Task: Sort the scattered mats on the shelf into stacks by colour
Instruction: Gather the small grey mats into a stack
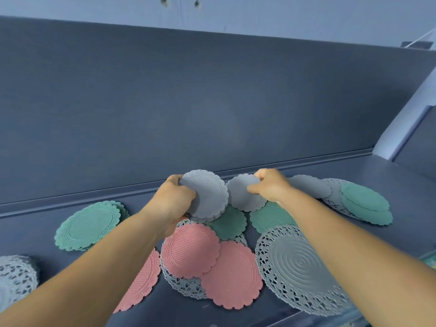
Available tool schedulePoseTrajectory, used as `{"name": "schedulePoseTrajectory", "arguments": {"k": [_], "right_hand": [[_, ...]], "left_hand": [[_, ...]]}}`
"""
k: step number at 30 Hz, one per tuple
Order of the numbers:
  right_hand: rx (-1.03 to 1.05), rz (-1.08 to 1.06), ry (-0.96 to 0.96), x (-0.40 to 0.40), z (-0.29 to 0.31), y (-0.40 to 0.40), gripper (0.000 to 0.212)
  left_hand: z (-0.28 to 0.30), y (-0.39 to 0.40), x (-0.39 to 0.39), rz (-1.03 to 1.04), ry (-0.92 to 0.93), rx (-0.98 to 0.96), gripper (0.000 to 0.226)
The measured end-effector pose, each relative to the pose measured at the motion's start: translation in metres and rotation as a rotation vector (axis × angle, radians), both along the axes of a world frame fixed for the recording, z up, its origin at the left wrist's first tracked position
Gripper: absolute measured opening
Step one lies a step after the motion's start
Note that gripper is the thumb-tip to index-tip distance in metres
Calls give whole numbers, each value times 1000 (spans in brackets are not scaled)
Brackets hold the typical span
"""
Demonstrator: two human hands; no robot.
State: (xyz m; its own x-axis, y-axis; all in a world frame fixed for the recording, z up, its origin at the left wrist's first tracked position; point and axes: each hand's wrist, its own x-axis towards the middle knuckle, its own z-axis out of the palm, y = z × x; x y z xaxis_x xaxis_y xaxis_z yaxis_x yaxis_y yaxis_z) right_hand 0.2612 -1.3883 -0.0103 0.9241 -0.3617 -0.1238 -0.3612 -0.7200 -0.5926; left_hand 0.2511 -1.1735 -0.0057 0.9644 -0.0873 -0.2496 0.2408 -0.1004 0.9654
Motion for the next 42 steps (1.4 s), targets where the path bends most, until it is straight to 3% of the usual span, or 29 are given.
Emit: {"name": "schedulePoseTrajectory", "arguments": {"k": [7,15,24,32,37,42], "right_hand": [[33,-62,-17,8,-1,2,32],[590,-143,-247,-6,16,6,35],[848,-223,-322,-31,18,-7,32],[705,-149,-237,-39,15,-58,34],[328,-97,-185,-32,10,-114,40],[-114,13,-3,-21,-11,-153,49]], "left_hand": [[0,-5,13,-41,15,2,47],[11,-35,16,-95,48,-142,47],[5,-76,17,-195,23,-134,44],[2,-120,14,-234,2,-44,34],[2,-139,22,-92,-25,7,40],[-4,-144,24,19,-12,30,44]]}}
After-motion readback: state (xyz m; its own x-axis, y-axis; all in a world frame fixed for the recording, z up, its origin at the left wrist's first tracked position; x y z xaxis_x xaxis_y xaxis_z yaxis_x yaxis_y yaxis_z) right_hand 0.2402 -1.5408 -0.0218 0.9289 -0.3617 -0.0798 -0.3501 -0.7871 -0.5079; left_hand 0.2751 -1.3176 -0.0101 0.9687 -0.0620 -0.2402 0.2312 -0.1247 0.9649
